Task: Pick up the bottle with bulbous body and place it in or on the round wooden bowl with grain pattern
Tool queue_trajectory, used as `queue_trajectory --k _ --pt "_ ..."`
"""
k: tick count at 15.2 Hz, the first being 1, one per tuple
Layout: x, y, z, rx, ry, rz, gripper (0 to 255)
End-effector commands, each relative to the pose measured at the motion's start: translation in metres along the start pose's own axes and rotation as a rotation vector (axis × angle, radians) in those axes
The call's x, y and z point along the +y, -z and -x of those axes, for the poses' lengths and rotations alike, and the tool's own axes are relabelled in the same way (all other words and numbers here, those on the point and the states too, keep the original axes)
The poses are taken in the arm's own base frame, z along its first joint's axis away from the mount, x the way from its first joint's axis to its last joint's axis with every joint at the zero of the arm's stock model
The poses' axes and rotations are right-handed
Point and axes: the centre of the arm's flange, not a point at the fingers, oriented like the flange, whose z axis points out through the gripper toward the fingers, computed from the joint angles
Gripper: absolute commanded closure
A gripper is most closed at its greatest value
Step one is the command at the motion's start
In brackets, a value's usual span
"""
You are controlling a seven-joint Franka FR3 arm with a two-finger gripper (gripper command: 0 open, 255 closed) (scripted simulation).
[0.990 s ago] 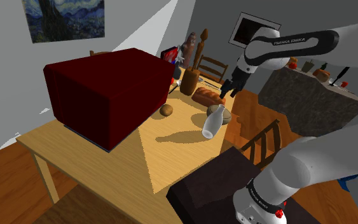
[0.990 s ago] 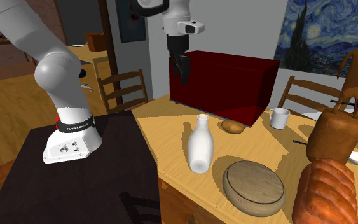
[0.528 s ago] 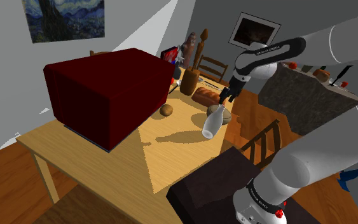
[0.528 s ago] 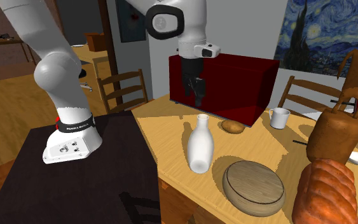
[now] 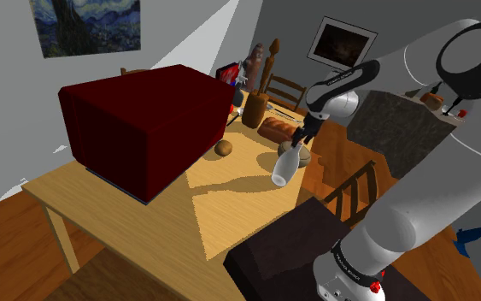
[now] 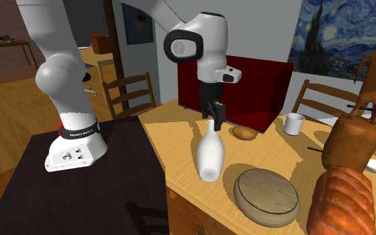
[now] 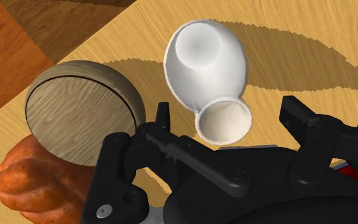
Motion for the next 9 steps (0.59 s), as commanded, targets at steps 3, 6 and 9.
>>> queue_trajectory --k 3,6,9 --pt "0.001 -0.021 0.0 0.0 0.0 0.001 0" --pt "0.001 -0.024 0.0 0.0 0.0 0.001 0" --pt "0.001 -0.024 0.0 0.0 0.0 0.001 0"
